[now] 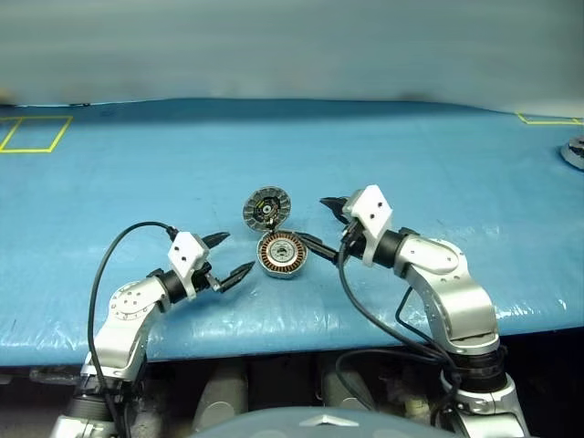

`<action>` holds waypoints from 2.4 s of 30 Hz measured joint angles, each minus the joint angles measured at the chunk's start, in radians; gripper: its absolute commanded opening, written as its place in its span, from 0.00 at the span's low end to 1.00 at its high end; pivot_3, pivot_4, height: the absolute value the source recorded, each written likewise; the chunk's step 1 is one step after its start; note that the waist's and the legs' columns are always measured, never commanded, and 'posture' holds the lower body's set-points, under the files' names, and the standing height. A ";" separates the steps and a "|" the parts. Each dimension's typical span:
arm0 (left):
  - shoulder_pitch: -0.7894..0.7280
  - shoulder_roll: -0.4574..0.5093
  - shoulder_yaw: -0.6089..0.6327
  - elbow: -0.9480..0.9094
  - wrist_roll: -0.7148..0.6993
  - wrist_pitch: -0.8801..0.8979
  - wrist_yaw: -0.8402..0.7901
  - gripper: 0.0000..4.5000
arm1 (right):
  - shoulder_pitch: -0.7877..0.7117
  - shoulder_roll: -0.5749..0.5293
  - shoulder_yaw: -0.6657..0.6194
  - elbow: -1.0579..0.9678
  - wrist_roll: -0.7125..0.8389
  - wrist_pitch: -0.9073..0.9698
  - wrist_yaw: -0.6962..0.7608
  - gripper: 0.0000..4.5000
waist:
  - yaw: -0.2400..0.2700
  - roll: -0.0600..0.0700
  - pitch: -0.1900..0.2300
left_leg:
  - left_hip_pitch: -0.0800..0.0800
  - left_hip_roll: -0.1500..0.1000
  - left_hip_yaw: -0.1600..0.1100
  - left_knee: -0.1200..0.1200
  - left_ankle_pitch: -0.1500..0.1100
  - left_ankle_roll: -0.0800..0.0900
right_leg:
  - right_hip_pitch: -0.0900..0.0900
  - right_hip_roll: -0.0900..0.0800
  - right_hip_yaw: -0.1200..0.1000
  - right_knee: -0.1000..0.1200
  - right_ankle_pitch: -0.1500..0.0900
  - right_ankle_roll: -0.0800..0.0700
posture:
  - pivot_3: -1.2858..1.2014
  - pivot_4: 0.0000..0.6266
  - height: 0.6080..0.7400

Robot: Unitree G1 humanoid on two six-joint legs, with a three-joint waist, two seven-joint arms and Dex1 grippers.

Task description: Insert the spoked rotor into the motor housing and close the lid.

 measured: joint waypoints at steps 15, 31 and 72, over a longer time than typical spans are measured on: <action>-0.046 0.017 -0.082 0.125 0.128 -0.022 0.009 0.65 | 0.057 -0.026 0.001 0.062 0.092 -0.079 -0.090 1.00 | -0.001 0.001 0.000 | 0.001 0.000 0.001 0.000 0.000 0.000 | 0.000 0.000 0.000 0.000 0.000 0.000 | 0.52 0.24 1.00; -0.054 0.016 -0.083 0.133 0.151 -0.015 0.057 0.14 | 0.062 -0.076 0.021 0.135 0.121 -0.120 -0.102 1.00 | -0.001 0.002 -0.001 | 0.002 0.001 0.001 0.000 0.000 0.000 | 0.001 0.000 0.000 0.000 0.000 0.000 | 0.52 0.24 1.00; -0.325 -0.044 -0.155 0.197 -0.041 0.163 -0.208 0.14 | 0.255 -0.167 0.038 0.202 0.252 -0.283 0.052 1.00 | 0.003 0.000 0.002 | -0.002 0.000 0.002 0.001 -0.001 0.001 | -0.001 -0.001 0.000 -0.002 0.000 0.001 | 0.52 0.24 1.00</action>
